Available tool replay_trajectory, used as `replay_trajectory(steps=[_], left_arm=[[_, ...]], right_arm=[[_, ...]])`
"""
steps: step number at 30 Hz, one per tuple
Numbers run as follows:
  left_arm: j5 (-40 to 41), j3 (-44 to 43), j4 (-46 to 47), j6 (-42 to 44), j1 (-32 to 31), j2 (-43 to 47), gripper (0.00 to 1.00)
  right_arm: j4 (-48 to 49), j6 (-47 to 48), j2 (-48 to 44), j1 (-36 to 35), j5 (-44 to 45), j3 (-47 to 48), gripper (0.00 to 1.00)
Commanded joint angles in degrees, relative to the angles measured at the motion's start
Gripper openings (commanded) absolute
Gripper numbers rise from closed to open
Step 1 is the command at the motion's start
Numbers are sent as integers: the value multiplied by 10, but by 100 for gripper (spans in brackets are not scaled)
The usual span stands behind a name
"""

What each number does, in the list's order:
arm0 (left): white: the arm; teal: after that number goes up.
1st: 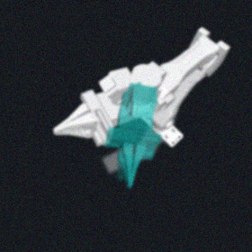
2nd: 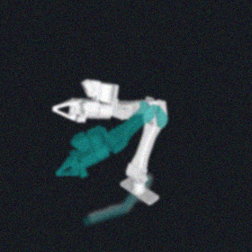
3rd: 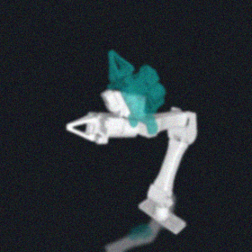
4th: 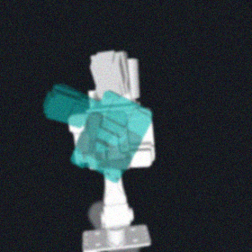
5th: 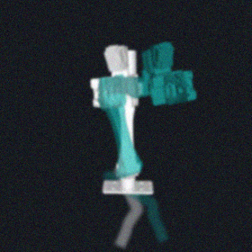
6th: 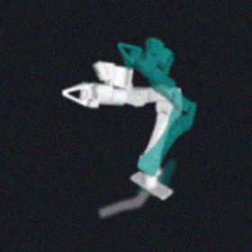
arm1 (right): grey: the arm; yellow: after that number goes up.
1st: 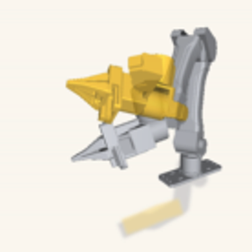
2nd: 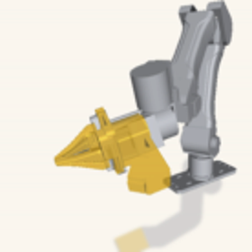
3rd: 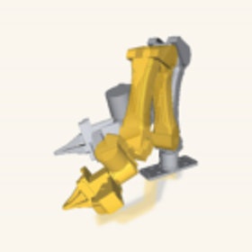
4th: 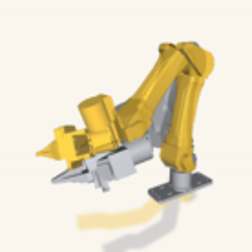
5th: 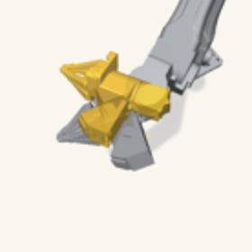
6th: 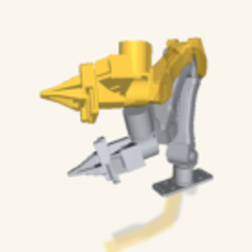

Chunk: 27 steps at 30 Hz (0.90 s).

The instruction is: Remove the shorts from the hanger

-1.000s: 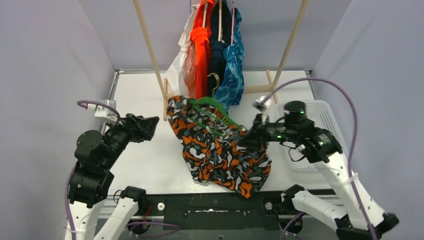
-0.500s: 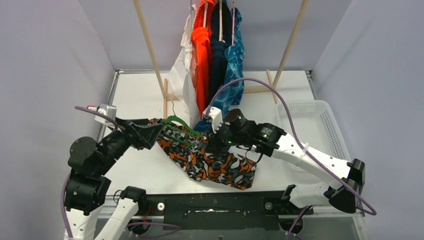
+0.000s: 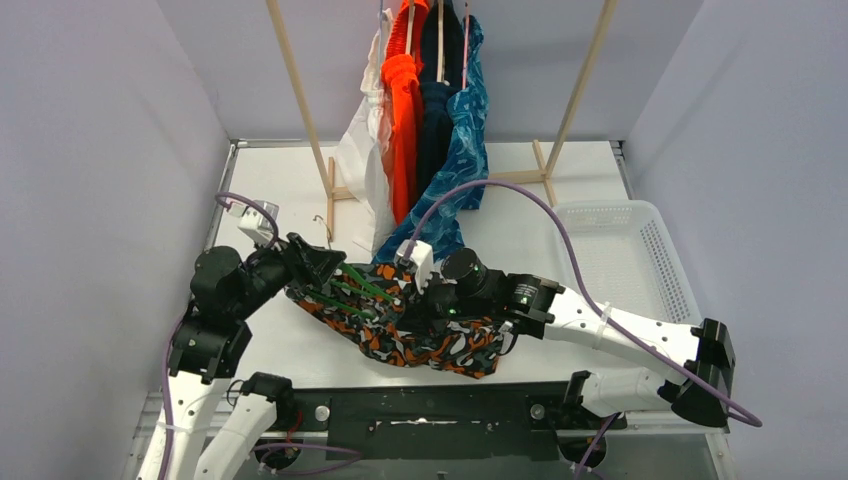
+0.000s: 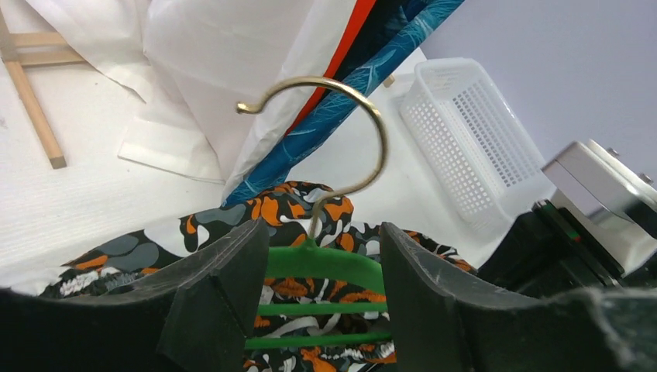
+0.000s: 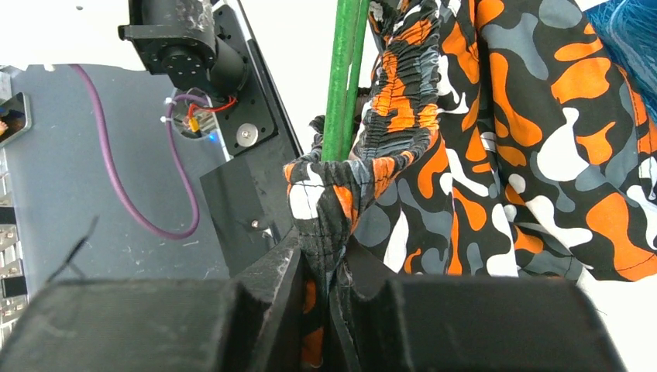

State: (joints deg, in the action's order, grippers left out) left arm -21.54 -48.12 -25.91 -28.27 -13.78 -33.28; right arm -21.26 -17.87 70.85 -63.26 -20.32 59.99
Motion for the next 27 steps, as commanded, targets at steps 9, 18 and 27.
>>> replay_trajectory(steps=[9, 18, 27], left_arm=[[-35, 35, 99, -3, 0, -7, 28], [-80, 35, 104, 11, 0, -23, 23], [-79, 23, 91, 25, -1, -32, 36]], right_arm=[[111, -7, -81, -12, 3, -43, 0], [118, 1, -70, -12, 0, -41, 0], [112, 3, -50, -12, -5, -31, 1]])
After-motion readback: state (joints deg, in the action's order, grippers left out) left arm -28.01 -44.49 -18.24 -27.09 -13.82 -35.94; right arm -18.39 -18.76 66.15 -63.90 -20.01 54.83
